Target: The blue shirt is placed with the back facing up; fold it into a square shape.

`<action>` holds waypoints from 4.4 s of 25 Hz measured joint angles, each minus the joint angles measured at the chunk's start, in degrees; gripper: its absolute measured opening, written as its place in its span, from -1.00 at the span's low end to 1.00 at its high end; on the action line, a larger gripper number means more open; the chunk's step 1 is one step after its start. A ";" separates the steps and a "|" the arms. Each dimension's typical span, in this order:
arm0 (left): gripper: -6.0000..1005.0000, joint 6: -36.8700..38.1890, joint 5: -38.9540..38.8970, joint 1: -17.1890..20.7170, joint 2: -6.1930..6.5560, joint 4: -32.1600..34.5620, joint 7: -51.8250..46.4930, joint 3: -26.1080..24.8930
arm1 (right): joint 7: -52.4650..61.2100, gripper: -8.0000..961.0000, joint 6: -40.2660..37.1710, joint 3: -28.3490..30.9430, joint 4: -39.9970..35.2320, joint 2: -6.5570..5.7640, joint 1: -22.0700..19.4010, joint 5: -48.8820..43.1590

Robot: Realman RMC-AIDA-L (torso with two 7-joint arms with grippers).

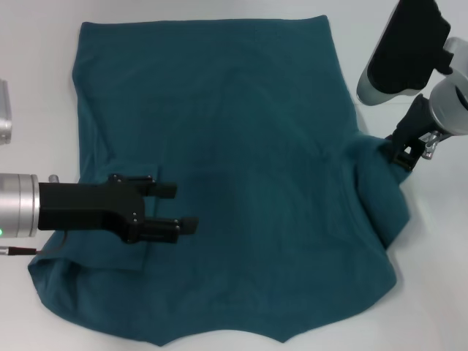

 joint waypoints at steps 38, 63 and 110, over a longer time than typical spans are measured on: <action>0.67 0.00 0.60 1.16 0.30 -0.31 0.79 0.01 | 12.37 0.24 10.05 -4.46 14.41 -0.10 7.56 5.71; 0.67 -0.72 0.59 1.45 0.64 -0.41 0.76 0.35 | 13.01 0.18 20.60 -2.94 20.15 0.33 -0.26 2.22; 0.67 -1.99 0.23 1.92 0.58 -0.27 0.98 -0.85 | 11.31 -0.96 38.62 -7.22 36.69 0.44 8.63 11.79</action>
